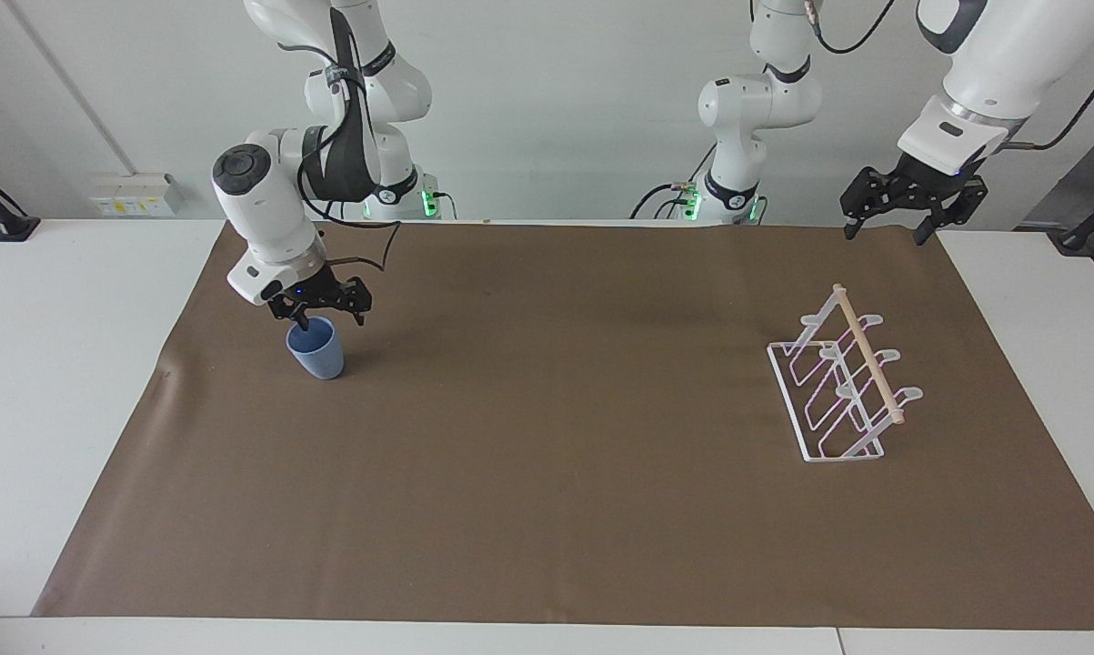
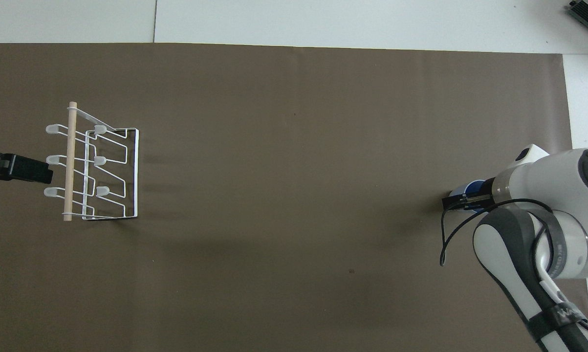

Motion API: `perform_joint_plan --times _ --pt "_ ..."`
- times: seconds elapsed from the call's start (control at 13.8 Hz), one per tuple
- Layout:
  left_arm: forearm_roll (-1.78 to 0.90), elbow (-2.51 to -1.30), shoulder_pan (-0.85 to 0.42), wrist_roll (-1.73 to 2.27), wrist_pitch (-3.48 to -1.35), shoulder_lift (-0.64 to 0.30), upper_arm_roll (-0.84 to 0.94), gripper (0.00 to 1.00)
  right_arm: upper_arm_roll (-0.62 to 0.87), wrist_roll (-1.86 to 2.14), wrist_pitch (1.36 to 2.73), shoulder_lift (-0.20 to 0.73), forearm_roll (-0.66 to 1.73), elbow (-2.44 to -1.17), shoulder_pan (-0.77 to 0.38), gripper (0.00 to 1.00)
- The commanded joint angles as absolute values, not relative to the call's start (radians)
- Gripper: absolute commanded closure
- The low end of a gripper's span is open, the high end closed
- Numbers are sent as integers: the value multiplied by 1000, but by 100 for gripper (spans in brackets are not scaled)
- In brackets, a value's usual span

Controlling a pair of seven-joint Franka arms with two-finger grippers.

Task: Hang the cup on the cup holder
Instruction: 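Reach the right gripper down to the light-blue cup, then close the right gripper on the light-blue cup rim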

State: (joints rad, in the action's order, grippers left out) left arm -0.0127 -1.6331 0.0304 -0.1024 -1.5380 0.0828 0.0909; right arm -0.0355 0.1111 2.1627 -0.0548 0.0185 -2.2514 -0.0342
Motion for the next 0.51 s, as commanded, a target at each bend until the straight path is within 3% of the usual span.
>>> perform_joint_plan --times 0.0,0.44 --pt "-26 -1677 23 -92 -1563 117 81 0 -35 126 2200 -69 35 -2289 -35 0" --pt "-49 -1680 26 -57 -1563 120 81 0 -35 126 2262 -61 35 -2332 -35 0"
